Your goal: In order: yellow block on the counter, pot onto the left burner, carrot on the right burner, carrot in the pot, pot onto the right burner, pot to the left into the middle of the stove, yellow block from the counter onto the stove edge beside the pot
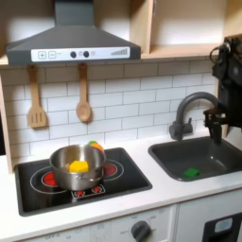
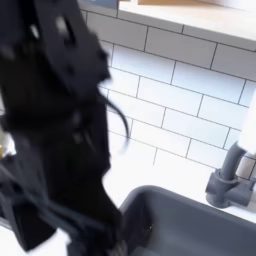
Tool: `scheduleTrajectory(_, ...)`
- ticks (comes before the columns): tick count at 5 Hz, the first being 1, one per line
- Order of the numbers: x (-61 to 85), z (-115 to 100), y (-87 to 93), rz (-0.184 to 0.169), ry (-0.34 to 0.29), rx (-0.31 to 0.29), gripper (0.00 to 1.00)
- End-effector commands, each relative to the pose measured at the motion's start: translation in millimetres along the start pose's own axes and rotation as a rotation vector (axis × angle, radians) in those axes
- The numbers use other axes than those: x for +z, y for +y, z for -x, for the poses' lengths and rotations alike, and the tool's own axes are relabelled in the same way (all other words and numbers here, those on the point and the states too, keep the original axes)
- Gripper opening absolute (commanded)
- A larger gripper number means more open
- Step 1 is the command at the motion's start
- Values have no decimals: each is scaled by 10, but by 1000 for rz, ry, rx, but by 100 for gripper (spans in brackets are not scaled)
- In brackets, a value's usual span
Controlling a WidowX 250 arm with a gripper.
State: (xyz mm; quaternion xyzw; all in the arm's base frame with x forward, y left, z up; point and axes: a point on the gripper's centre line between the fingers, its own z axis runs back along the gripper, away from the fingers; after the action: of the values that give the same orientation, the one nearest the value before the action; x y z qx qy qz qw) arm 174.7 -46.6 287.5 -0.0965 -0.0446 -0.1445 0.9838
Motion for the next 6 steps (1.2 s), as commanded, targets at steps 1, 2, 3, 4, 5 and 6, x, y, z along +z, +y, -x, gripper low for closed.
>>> scheduleTrajectory(1,128,71,-113,-7,-36,-46,100)
scheduleTrajectory(2,168,58,-137,2,-55,-51,100)
scheduleTrajectory(3,168,58,-137,2,-55,-51,100)
scheduleTrajectory(4,168,61,-137,2,-53,-51,100)
scheduleTrajectory(5,168,61,-137,2,-53,-51,100)
scheduleTrajectory(6,168,61,-137,2,-53,-51,100)
